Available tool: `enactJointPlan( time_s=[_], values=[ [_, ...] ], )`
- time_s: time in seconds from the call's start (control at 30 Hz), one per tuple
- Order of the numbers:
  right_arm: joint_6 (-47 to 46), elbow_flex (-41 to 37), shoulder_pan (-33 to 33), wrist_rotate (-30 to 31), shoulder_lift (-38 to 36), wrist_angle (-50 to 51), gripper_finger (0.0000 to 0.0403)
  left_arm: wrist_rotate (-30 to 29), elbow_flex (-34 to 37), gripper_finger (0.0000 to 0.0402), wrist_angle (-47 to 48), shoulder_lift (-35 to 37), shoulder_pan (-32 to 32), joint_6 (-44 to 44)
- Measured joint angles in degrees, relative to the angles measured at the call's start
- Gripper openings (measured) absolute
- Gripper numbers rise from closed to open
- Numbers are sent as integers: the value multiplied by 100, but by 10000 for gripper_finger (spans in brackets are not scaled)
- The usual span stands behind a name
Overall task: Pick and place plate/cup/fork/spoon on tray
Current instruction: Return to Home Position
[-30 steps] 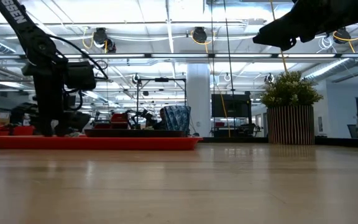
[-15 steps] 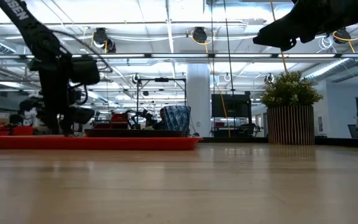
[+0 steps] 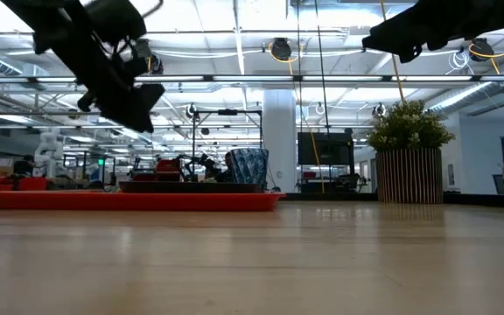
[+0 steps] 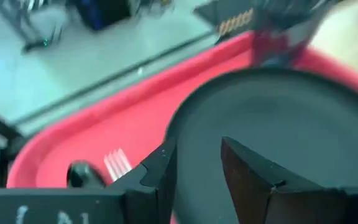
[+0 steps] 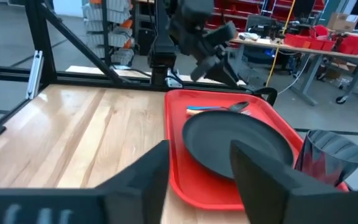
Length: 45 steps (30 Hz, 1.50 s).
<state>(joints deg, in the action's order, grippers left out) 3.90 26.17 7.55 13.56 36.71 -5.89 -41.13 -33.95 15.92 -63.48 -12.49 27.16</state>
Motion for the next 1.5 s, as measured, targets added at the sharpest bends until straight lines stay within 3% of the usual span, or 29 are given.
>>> enactJointPlan(
  time_s=[0.3,0.37,0.5,0.73,0.87,1.1,1.5],
  values=[
    [83,0,0,-94,-360,622,9,204,30,29,-478,489,741,-930],
    [176,-28,-2,-328,-395,604,8,277,193,8,-885,506,900,-1249],
    [273,-263,0,-611,-440,377,13,930,795,13,-2310,505,1094,-1820],
    [463,-670,-2,-607,-566,321,2,1922,1981,5,-4672,506,1156,-2425],
    [651,-1003,-9,-609,-686,-37,1,2165,2578,9,-5658,506,1112,-2516],
    [945,-1649,-9,-611,-878,-785,1,2357,3178,13,-6297,506,1086,-2450],
    [1031,-1922,-11,-629,-1251,-973,0,2797,3344,11,-6384,506,1086,-2541]
  ],
)
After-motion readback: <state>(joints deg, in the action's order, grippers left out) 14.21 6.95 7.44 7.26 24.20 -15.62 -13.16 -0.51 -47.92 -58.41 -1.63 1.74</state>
